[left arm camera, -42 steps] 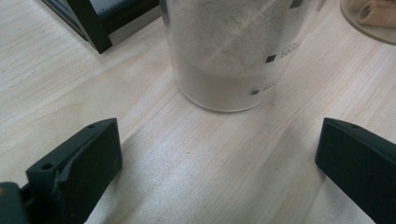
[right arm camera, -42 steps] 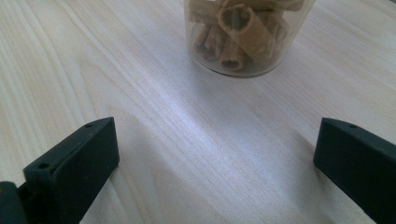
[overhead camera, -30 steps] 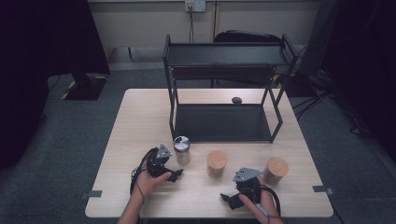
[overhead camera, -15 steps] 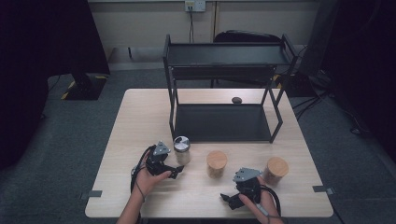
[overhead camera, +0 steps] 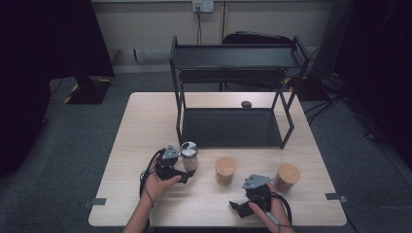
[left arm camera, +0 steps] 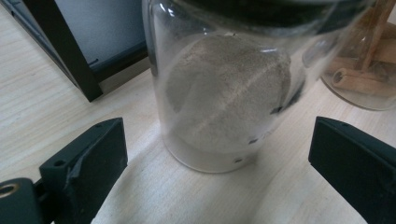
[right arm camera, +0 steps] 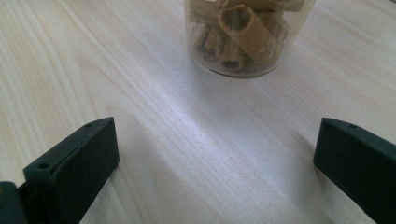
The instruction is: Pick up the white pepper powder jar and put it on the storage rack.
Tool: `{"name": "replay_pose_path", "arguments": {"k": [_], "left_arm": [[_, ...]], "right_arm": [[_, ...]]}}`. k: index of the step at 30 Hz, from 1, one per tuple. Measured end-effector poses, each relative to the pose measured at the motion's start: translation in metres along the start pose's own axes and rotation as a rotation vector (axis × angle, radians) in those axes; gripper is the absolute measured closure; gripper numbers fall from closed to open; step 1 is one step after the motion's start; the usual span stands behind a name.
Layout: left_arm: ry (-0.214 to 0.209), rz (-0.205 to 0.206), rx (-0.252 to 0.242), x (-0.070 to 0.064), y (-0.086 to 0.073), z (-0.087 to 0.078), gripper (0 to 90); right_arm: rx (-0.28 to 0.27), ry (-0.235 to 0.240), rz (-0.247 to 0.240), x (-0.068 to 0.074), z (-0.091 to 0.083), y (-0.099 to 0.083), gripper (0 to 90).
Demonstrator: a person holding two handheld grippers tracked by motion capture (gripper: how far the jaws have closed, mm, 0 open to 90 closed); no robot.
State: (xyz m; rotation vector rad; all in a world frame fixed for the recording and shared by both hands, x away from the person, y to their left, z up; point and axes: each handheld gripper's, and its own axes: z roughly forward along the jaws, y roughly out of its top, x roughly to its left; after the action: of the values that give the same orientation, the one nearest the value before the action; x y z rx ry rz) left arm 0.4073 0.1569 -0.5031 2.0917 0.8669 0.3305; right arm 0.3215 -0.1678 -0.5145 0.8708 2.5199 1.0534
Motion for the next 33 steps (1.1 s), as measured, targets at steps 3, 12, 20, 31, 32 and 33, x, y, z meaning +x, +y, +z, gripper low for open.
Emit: {"name": "replay_pose_path", "arguments": {"k": [3, 12, 20, 31, 32, 33], "left_arm": [[0.002, 0.006, 0.002, 0.0, 0.001, 0.002, 4.5], [-0.002, 0.023, -0.009, 0.0, 0.004, 0.007, 8.2], [-0.011, 0.016, -0.027, 0.001, 0.007, 0.01, 12.8], [-0.031, 0.023, -0.041, 0.0, 0.01, 0.014, 19.5], [-0.026, 0.028, -0.039, 0.0, 0.011, 0.014, 20.3], [-0.022, 0.031, -0.038, 0.0, 0.011, 0.014, 21.2]], "right_arm": [[0.0, 0.0, 0.0, 0.0, 0.0, 0.0, 0.0], [0.0, 0.0, 0.0, 0.0, 0.0, 0.0, 0.0], [0.0, -0.001, 0.002, 0.0, 0.0, 0.0, 0.0], [0.0, -0.001, 0.002, 0.0, 0.0, 0.0, 0.0], [0.0, -0.001, 0.002, 0.0, 0.0, 0.0, 0.0], [0.0, -0.001, 0.002, 0.0, 0.0, 0.0, 0.0]]}}
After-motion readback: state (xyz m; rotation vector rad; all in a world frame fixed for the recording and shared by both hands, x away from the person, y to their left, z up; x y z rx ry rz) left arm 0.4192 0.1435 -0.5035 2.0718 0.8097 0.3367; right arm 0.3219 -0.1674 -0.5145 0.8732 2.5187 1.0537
